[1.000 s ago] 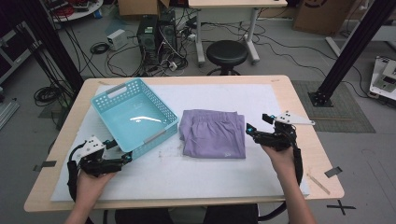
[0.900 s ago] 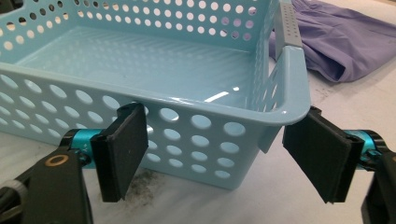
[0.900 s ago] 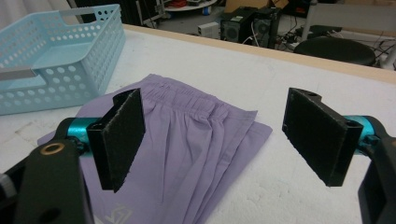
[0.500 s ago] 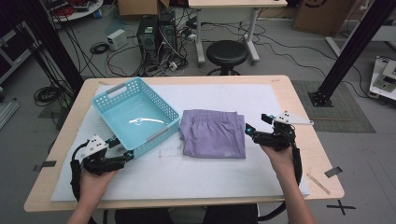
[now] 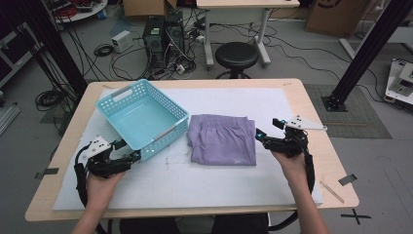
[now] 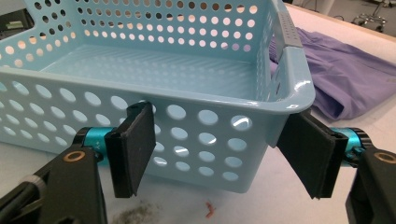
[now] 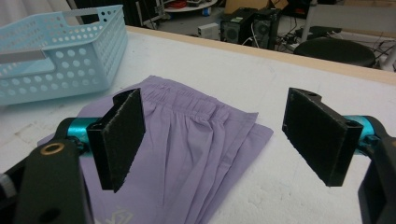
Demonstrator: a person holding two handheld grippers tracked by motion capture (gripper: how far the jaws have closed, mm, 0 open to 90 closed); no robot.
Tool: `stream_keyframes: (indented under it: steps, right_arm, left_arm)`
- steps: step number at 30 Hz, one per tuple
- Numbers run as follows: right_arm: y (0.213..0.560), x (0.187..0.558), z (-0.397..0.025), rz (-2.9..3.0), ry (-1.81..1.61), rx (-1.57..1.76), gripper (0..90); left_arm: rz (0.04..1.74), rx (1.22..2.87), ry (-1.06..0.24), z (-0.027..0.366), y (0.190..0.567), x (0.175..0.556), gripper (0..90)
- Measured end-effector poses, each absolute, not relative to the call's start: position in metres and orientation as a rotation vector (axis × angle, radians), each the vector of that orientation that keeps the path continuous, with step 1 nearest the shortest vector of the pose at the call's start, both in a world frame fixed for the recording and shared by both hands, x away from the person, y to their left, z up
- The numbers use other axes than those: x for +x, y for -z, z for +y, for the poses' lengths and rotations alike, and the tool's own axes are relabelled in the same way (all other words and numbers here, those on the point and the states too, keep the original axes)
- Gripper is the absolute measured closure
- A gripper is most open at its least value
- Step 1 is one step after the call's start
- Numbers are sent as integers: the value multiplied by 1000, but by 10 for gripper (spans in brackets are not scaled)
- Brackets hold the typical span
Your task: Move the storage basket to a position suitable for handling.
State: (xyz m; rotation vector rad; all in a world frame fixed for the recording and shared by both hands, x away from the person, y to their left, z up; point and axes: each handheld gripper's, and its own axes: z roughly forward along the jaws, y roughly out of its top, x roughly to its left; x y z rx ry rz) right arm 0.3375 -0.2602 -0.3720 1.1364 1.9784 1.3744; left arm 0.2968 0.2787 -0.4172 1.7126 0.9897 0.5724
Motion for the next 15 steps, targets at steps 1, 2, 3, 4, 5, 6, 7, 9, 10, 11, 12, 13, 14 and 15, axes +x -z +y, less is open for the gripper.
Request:
stream_keyframes:
  steps: [1, 2, 3, 4, 5, 6, 7, 9, 10, 11, 12, 13, 14, 15]
  right_arm:
    - [372, 338, -260, 1978, -1377, 1137, 215]
    - [372, 338, -260, 1978, -1377, 1137, 215]
    - [372, 338, -259, 1982, -1377, 1135, 215]
    - [372, 338, -259, 1982, -1377, 1135, 215]
    - [371, 338, -259, 1982, -1376, 1132, 215]
    - [371, 338, -258, 1982, -1375, 1129, 215]
    - [371, 338, -258, 1983, -1376, 1132, 215]
    - [371, 339, -258, 1982, -1377, 1127, 215]
    - [371, 339, -258, 1980, -1382, 1127, 215]
    - [371, 339, -258, 1979, -1382, 1130, 215]
    - [370, 339, -258, 1978, -1383, 1130, 215]
    - [370, 339, -258, 1978, -1383, 1130, 215]
    - [370, 339, -258, 1978, -1384, 1126, 215]
    - [370, 339, -258, 1980, -1379, 1126, 215]
  left_arm:
    - [994, 1708, -574, 277, 416, 298, 290]
    - [1001, 1700, -571, 276, 415, 298, 290]
    - [1004, 1694, -571, 274, 415, 299, 290]
    - [1007, 1695, -575, 272, 414, 300, 290]
    - [1013, 1691, -574, 270, 414, 301, 290]
    - [1024, 1693, -576, 265, 413, 303, 290]
    - [1029, 1693, -581, 262, 412, 304, 290]
    - [1036, 1693, -583, 260, 412, 305, 290]
    - [1047, 1689, -589, 253, 411, 307, 290]
    - [1047, 1689, -589, 253, 411, 307, 290]
    - [1051, 1687, -585, 250, 411, 308, 288]
    - [1038, 1684, -562, 247, 410, 310, 288]
    - [1032, 1675, -525, 244, 411, 312, 291]
    - [1027, 1673, -502, 236, 413, 315, 293]
